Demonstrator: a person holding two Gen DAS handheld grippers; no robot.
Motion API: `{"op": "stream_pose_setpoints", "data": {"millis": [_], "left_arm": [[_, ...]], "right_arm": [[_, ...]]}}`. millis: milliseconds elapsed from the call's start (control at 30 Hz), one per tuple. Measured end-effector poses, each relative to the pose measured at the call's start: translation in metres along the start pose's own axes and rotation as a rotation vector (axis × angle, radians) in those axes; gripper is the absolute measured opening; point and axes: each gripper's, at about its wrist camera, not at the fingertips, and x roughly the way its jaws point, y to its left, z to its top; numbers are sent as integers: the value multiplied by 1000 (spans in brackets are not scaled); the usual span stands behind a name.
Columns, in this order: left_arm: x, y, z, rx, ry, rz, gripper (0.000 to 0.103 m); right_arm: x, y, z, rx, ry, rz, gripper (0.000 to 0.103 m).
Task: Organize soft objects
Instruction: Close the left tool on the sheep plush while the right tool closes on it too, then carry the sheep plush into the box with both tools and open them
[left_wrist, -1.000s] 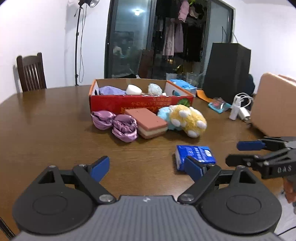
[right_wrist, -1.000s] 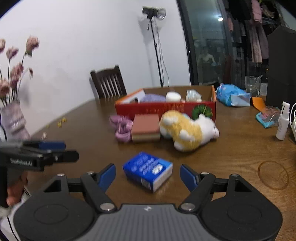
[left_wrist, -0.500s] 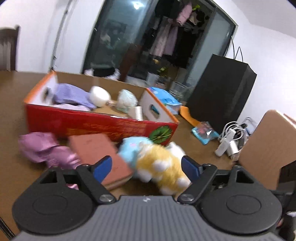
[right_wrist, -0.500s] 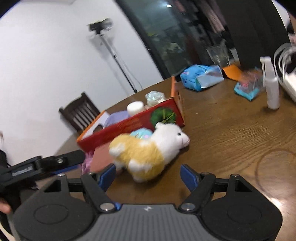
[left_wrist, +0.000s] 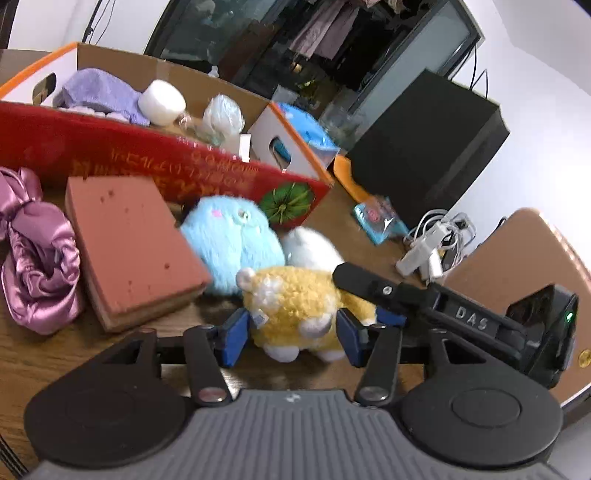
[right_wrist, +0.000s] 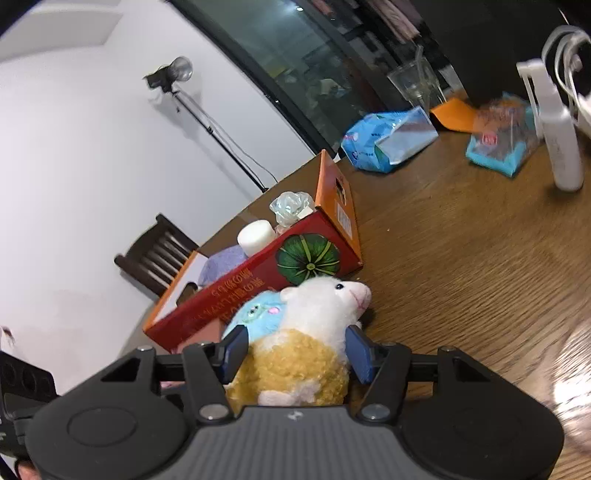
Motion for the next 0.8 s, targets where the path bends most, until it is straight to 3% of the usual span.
{"op": "stream_pose_setpoints", "data": {"millis": [300,667,800], "left_arm": [[-2,-8,-5,12,-12,-4,49],[-53,-46,-26,68,-97,-50,49],[-60,-50,-9,89,-135,-59,49]], "right_arm": [[-2,-1,0,-4,17,19,54],[-69,39,-11,-112,-83,23,54],[-72,51,0,-149,-109,30,54]]}}
